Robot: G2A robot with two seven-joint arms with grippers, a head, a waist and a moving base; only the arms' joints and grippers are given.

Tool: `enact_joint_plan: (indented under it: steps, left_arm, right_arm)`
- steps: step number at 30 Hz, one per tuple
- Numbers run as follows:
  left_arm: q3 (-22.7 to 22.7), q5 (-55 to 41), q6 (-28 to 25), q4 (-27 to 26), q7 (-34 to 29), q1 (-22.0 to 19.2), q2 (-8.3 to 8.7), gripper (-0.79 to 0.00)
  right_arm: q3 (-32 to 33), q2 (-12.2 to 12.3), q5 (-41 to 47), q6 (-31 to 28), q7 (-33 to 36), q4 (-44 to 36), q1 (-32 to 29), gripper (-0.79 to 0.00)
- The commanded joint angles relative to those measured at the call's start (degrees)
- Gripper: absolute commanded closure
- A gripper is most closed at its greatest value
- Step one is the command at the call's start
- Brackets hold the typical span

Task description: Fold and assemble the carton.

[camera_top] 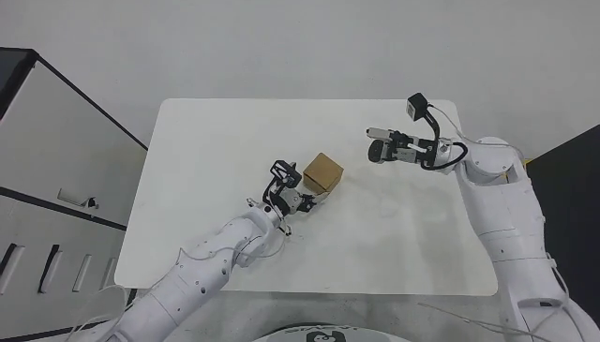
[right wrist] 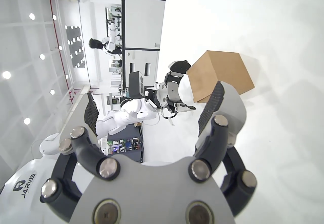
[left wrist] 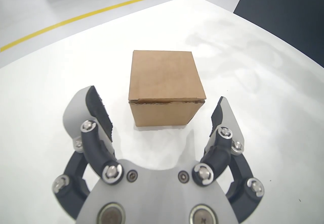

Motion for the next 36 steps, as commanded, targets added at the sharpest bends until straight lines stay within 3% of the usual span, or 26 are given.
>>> enact_joint_plan:
  steps: [1,10,30,31,32,33,35,36]
  left_arm:
    - [0.24,0.57,-0.31,1.49,0.2,-0.12,-0.23,-0.785]
    - [2.01,-1.8,-1.47,8.57,8.52,-1.77,-2.78,-0.785]
    - [4.85,-3.34,-4.79,17.85,12.81,-5.65,-7.58,-0.785]
    - [4.77,-3.4,-4.74,18.15,13.0,-5.68,-7.72,-0.754]
    - [4.7,-3.38,-4.67,18.48,13.09,-5.72,-7.84,-0.65]
    - [4.64,-3.36,-4.63,18.73,13.23,-5.75,-7.97,-0.44]
    - [4.42,-3.27,-4.42,19.17,13.54,-5.79,-8.18,-0.268]
    - [4.27,-3.16,-4.3,19.3,13.73,-5.81,-8.26,-0.129]
  right_arm:
    - [0.0,0.0,0.01,0.0,0.0,0.01,0.0,-0.785]
    - [0.0,0.0,0.01,0.0,0.0,0.01,0.0,-0.785]
    - [0.0,0.0,0.01,0.0,0.0,0.01,0.0,-0.785]
    - [0.0,0.0,0.01,0.0,0.0,0.01,0.0,-0.785]
    - [0.0,0.0,0.01,0.0,0.0,0.01,0.0,-0.785]
    - [0.0,0.0,0.01,0.0,0.0,0.01,0.0,-0.785]
    - [0.0,0.0,0.01,0.0,0.0,0.01,0.0,-0.785]
    - [0.0,0.0,0.01,0.0,0.0,0.01,0.0,-0.785]
